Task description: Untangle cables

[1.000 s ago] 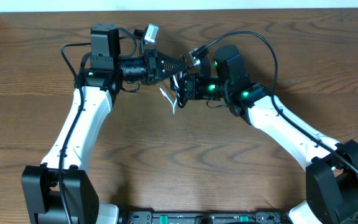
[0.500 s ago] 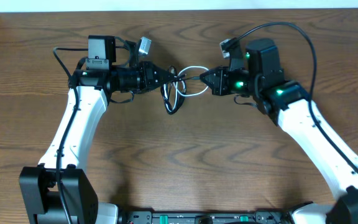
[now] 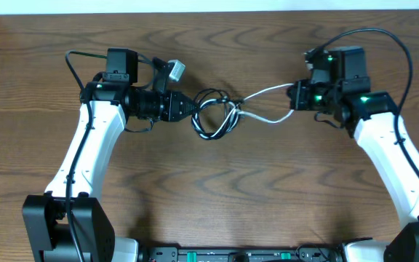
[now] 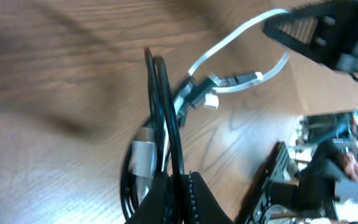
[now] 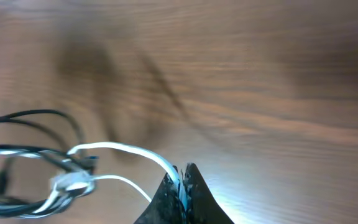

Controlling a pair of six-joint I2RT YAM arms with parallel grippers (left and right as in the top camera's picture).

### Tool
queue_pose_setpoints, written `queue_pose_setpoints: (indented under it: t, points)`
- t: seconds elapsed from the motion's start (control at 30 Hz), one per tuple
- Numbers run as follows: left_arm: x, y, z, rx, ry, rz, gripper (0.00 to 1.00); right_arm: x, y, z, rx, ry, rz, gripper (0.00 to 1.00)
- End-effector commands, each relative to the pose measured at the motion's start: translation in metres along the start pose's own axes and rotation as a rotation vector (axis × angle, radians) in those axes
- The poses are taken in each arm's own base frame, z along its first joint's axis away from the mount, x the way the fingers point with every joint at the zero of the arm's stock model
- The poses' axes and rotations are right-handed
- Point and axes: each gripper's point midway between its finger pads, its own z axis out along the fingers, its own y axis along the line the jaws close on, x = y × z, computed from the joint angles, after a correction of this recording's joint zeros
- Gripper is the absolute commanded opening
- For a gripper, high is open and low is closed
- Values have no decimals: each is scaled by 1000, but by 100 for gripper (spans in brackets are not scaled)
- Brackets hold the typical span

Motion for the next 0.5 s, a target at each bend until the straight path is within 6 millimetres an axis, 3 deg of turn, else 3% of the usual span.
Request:
queue_pose_setpoints:
  t: [0.0, 0.27, 0.33, 0.37, 0.4, 0.47]
  points:
    - [-9, -32, -8, 148, -53, 160, 7, -8, -12, -3, 66, -23, -126, 1]
    - [-29, -82, -26, 445, -157, 263, 7, 19, -17, 15, 74, 96, -152, 1]
    - [-34, -90, -31, 498, -169, 269, 7, 20, -17, 18, 70, 103, -150, 14]
    - [-36, -93, -32, 516, -171, 267, 7, 20, -15, 20, 53, 105, -150, 28]
    - [-37, -94, -33, 521, -171, 261, 7, 20, -13, 20, 42, 104, -150, 31]
    - [-41, -94, -34, 522, -169, 238, 8, 18, -5, 21, -1, 96, -166, 54]
